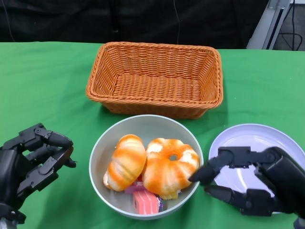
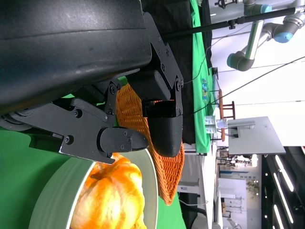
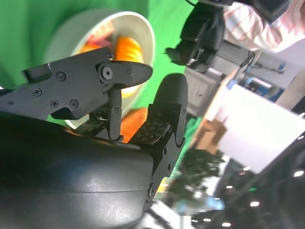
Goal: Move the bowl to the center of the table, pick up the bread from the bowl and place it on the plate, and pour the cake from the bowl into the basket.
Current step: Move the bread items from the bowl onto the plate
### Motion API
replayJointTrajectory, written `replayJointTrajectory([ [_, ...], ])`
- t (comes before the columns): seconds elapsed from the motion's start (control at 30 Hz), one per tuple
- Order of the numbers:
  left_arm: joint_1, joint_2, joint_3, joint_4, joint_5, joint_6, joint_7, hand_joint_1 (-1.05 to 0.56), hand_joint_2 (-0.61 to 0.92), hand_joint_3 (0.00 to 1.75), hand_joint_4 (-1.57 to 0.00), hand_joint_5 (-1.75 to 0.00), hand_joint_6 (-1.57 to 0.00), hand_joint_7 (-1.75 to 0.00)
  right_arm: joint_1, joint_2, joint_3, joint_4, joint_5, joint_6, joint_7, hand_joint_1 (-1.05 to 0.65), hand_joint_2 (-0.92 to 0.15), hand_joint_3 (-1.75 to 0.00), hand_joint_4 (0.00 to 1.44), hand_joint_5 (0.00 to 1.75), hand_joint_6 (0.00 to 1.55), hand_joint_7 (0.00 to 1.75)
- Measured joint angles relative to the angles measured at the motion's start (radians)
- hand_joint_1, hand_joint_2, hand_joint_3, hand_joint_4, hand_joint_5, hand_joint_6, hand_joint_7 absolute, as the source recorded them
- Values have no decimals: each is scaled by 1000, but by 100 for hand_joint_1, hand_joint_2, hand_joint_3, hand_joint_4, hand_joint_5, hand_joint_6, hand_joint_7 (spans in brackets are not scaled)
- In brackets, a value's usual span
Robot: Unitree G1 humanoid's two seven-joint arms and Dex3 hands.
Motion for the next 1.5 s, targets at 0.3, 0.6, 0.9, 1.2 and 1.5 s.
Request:
replayJointTrajectory([
  [0.3, -13, -2, 5, 53, 12, -17, 0, -9, 92, 34, -76, -148, -84, -104, -167, -8, 75, -186, -219, 97, -4, -60, -91, 0, 75, 45, 80, 11],
  [0.6, -22, -1, 9, 83, 26, -43, 0, -11, 91, 33, -77, -145, -88, -98, -316, -2, 213, -170, -542, 220, 16, -78, -92, -7, 59, 18, 61, 0],
  [0.9, -28, -3, 7, 85, 40, -68, 7, -16, 91, 28, -79, -146, -89, -95, -440, 69, 384, 78, -919, 284, -101, -80, -92, -5, 59, 9, 57, 0],
  [1.2, -27, -12, 10, 85, 47, -79, 14, -16, 92, 29, -76, -150, -85, -103, -526, 143, 476, 291, -1060, 328, -193, -82, -92, -3, 55, 4, 48, 0],
  [1.5, -28, -23, 28, 85, 28, -91, 21, -11, 92, 33, -77, -154, -85, -106, -604, 182, 549, 477, -1115, 356, -237, -83, -92, -4, 50, 1, 40, 0],
])
